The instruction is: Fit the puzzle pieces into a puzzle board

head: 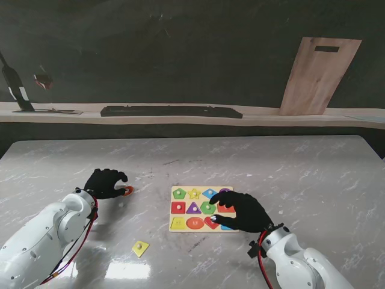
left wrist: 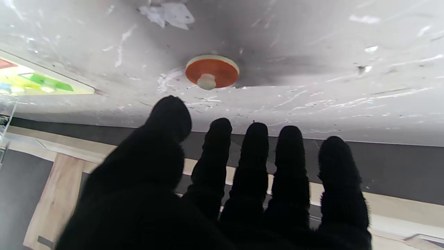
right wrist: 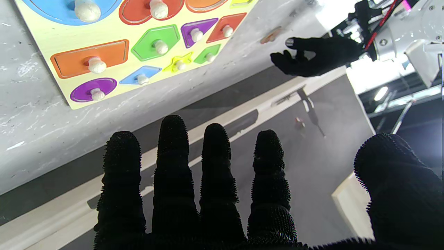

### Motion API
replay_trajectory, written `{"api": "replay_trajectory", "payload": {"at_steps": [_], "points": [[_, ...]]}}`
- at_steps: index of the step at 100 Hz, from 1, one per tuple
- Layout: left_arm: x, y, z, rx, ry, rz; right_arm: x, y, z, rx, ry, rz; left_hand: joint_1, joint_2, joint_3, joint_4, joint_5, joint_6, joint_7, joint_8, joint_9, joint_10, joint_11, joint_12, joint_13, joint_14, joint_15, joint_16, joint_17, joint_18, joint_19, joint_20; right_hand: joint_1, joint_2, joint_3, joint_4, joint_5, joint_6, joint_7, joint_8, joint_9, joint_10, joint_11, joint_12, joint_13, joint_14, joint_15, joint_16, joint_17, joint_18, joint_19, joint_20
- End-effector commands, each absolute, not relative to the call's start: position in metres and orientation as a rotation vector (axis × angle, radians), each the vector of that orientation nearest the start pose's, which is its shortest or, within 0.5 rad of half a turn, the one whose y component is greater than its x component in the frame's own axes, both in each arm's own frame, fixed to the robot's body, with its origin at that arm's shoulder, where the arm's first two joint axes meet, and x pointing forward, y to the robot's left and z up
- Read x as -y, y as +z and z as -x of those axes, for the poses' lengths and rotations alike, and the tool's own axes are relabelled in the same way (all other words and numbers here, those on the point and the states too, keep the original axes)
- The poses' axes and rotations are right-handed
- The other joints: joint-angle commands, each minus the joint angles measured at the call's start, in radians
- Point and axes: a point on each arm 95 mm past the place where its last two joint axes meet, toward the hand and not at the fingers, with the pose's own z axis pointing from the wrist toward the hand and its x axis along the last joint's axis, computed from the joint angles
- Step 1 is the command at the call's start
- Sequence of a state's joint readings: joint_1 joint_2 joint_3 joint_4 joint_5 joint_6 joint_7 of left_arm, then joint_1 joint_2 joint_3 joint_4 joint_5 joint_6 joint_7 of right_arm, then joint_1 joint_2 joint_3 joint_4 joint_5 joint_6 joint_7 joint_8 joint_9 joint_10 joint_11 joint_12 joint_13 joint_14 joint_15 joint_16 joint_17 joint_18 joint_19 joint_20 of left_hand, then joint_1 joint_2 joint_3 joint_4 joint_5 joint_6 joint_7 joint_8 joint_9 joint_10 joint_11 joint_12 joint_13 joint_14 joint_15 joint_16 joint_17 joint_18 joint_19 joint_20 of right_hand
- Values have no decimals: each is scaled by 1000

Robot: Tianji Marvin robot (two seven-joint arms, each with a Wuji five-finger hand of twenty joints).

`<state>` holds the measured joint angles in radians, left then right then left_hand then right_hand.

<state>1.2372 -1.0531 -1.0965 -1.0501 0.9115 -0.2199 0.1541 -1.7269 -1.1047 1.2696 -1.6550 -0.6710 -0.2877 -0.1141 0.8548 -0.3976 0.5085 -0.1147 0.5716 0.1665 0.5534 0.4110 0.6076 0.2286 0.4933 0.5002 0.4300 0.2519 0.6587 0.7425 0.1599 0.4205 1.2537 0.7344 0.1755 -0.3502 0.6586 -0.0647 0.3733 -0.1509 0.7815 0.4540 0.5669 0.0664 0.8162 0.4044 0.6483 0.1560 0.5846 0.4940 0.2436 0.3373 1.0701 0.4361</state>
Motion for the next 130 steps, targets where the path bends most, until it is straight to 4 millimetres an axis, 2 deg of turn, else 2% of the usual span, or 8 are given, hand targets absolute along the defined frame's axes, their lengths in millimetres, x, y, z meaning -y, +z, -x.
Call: {"api": "replay_trajectory", "payload": {"at_steps": [1,22,31,38,40,44,94,130], "points": [[-83,-371,-478,-1586,-1379,1220,-10,-337,-348,1737,-2482,1790,-19,-23,52,29,36,-18,21,-7,36,-16,23,4,28,-38,23,22,9,-74,16,-1,4,23,-20,21,11,-8,19,2,3,-11,14,7,-11,-31,17,6,-2,-16,21,14],[-79,-375,-482,-1622,-1325,1146,-10,-336,-348,1734,-2481,1795,-77,-9,-4,-16,106,-7,112,17,133,0,95,44,97,-13,93,56,75,-56,55,24,6,23,-21,21,11,-8,20,2,4,-10,15,7,-11,-31,18,6,-3,-16,21,14],[-76,-376,-485,-1622,-1311,1127,-10,-336,-348,1731,-2483,1796,-22,59,-185,-14,141,-7,167,-8,175,11,121,63,118,9,126,62,101,-41,65,44,7,24,-21,21,12,-7,20,2,4,-10,15,7,-11,-30,18,6,-3,-15,21,14],[-75,-376,-487,-1621,-1298,1114,-9,-336,-348,1731,-2484,1797,-8,60,-204,-14,153,-11,174,-10,184,17,125,65,122,20,136,66,109,-33,70,47,8,23,-22,21,11,-8,20,1,4,-11,15,7,-12,-31,18,6,-3,-15,21,14],[-75,-377,-488,-1622,-1293,1109,-9,-336,-348,1731,-2484,1797,59,94,-336,1,153,-12,192,-32,187,19,128,65,123,23,144,61,111,-30,69,55,8,23,-22,21,11,-8,20,1,3,-11,15,7,-12,-31,18,6,-3,-15,21,14],[-75,-377,-489,-1624,-1280,1099,-9,-336,-348,1731,-2484,1798,73,122,-382,6,157,-11,197,-37,192,18,131,66,125,26,149,61,116,-30,71,57,8,23,-22,21,12,-8,20,1,4,-10,15,7,-11,-31,18,6,-3,-15,21,14],[-69,-378,-499,-1655,-1223,1141,-8,-336,-348,1738,-2479,1806,207,141,-528,24,159,-32,236,-35,194,24,140,79,113,36,150,67,110,-26,69,56,10,25,-24,22,12,-8,19,0,4,-9,14,7,-13,-30,18,6,-4,-15,21,15],[-65,-384,-500,-1666,-1210,1154,-8,-336,-348,1741,-2469,1812,266,125,-520,31,158,-56,264,-30,197,23,142,81,113,37,147,66,111,-27,69,55,11,24,-24,22,13,-8,19,0,4,-10,14,7,-13,-32,18,6,-5,-15,20,15]]}}
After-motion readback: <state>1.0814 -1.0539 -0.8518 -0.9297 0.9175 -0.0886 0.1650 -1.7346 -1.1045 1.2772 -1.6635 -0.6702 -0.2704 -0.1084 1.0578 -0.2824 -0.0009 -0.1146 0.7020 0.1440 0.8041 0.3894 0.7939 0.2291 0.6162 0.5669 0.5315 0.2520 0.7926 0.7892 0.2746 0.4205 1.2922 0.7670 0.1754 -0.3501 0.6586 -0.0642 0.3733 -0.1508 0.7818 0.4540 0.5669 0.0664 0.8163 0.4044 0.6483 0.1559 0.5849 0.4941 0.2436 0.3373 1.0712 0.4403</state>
